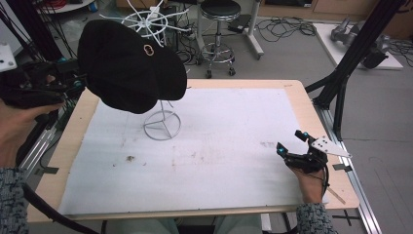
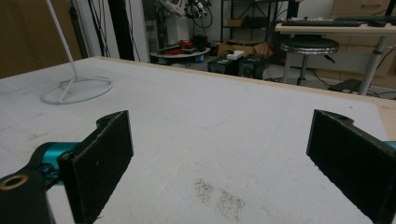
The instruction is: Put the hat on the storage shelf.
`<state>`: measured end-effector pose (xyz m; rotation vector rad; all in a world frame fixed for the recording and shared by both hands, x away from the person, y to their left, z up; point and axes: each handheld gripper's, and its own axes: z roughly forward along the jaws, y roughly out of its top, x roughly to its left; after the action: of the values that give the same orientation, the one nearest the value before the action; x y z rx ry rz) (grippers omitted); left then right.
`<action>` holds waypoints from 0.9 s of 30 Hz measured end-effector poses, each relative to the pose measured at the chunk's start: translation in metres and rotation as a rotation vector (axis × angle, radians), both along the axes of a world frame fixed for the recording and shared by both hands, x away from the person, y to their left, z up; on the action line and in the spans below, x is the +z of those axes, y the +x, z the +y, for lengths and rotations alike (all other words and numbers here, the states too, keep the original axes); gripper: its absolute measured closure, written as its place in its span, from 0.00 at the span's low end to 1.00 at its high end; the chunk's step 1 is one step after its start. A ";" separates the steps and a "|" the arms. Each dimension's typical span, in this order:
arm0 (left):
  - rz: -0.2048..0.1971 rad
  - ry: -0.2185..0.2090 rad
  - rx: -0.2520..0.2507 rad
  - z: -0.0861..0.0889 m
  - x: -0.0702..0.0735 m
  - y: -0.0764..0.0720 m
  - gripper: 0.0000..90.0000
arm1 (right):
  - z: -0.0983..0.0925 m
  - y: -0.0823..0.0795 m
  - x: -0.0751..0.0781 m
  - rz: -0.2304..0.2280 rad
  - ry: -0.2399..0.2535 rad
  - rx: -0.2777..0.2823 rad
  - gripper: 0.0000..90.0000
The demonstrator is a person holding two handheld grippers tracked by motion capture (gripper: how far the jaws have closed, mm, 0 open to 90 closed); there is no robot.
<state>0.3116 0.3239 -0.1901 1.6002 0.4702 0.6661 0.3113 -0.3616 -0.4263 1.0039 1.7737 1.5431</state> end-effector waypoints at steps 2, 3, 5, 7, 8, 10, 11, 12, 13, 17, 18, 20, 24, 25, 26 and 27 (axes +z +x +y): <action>-0.006 -0.003 0.006 0.003 0.001 -0.004 0.46 | 0.000 0.000 0.000 -0.001 -0.001 0.002 0.07; -0.008 -0.004 0.009 0.004 0.002 -0.006 0.45 | 0.000 0.000 0.000 -0.002 -0.001 0.002 0.07; -0.017 -0.008 0.018 0.006 0.003 -0.012 0.45 | 0.000 0.000 0.000 -0.001 0.003 0.000 0.07; -0.021 -0.020 0.025 0.006 0.003 -0.019 0.42 | 0.000 0.000 0.000 -0.002 0.004 -0.001 0.07; -0.026 -0.017 0.031 0.005 0.002 -0.023 0.41 | 0.000 0.000 0.000 -0.001 0.005 -0.001 0.07; -0.033 -0.013 0.044 0.003 0.000 -0.031 0.40 | 0.001 0.000 0.000 0.004 0.004 -0.001 0.07; -0.033 -0.014 0.059 0.002 -0.002 -0.036 0.39 | 0.001 0.000 0.000 0.004 0.003 -0.001 0.07; -0.033 -0.016 0.068 0.001 -0.004 -0.039 0.37 | 0.001 0.000 0.000 0.002 0.002 -0.002 0.07; -0.036 -0.015 0.087 0.000 -0.008 -0.044 0.37 | 0.001 0.000 0.000 0.002 0.002 -0.001 0.07; -0.042 -0.043 0.148 -0.006 -0.027 -0.060 0.32 | 0.000 0.000 0.000 -0.003 0.000 -0.001 0.07; -0.042 -0.039 0.167 -0.007 -0.034 -0.064 0.32 | 0.000 -0.001 0.000 0.000 0.004 -0.001 0.07; -0.045 -0.023 0.214 -0.011 -0.050 -0.070 0.30 | 0.001 -0.001 0.000 0.002 0.005 0.000 0.07; -0.016 -0.011 0.280 -0.021 -0.094 -0.078 0.29 | 0.001 -0.001 0.000 -0.005 0.001 0.000 0.07; -0.012 -0.008 0.297 -0.024 -0.105 -0.078 0.28 | 0.001 -0.001 0.000 0.001 0.006 0.000 0.07; -0.004 -0.008 0.306 -0.028 -0.118 -0.078 0.28 | 0.002 -0.001 0.000 0.003 0.005 0.000 0.07; 0.009 -0.005 0.309 -0.030 -0.126 -0.078 0.28 | 0.002 -0.001 0.000 -0.003 0.001 0.001 0.07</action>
<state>0.2341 0.2935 -0.3158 1.5402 0.7336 0.8886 0.3104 -0.3596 -0.4258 1.0007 1.7716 1.5454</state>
